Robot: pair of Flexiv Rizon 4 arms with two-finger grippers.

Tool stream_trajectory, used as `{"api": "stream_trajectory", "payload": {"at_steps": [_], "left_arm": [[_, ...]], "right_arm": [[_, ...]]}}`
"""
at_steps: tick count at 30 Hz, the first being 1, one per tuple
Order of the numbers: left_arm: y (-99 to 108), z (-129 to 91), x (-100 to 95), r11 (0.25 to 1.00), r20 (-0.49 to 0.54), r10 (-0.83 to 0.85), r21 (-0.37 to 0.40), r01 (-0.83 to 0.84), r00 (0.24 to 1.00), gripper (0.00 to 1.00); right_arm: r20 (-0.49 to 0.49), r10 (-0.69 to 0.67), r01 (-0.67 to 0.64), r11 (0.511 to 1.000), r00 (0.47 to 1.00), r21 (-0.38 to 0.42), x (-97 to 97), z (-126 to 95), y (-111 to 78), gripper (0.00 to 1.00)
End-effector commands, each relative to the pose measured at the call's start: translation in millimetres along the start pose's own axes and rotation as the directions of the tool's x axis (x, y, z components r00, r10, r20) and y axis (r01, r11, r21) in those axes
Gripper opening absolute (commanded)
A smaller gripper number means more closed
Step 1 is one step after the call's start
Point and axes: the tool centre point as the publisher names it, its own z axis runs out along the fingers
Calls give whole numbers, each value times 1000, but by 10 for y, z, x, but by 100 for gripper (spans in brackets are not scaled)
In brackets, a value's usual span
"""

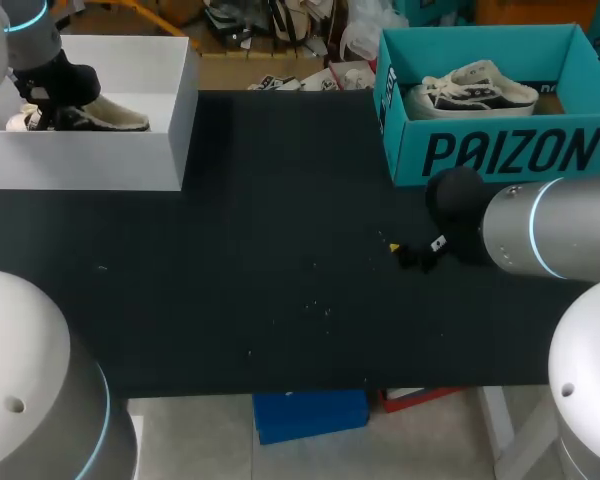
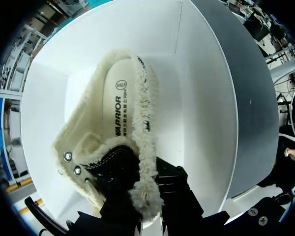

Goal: Take the shoe out of the shoebox, open the shoe tongue, remove and reinsert the insole, then place the shoe into the shoebox

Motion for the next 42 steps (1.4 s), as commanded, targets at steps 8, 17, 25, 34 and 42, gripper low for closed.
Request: {"api": "stream_trajectory", "payload": {"at_steps": [8, 17, 25, 34, 42], "left_arm": [[-47, -210, -32, 1000, -9, -7, 15, 7, 1000, 100], [-233, -677, -90, 999, -26, -46, -4, 46, 999, 100], [-612, -1063, 83, 999, -1, -43, -33, 43, 999, 100], [-1163, -1270, 461, 998, 26, -45, -35, 46, 999, 100], [-1576, -1259, 727, 998, 42, -69, -8, 70, 997, 100]], "right_arm": [[3, 1, -1, 1000, 1000, -3, 11, 13, -8, 100], [3, 1, -1, 1000, 1000, -3, 11, 13, -8, 100], [3, 1, -1, 1000, 1000, -3, 11, 13, -8, 100], [3, 1, -1, 1000, 1000, -3, 11, 13, -8, 100], [3, 1, -1, 1000, 1000, -3, 11, 13, -8, 100]]}}
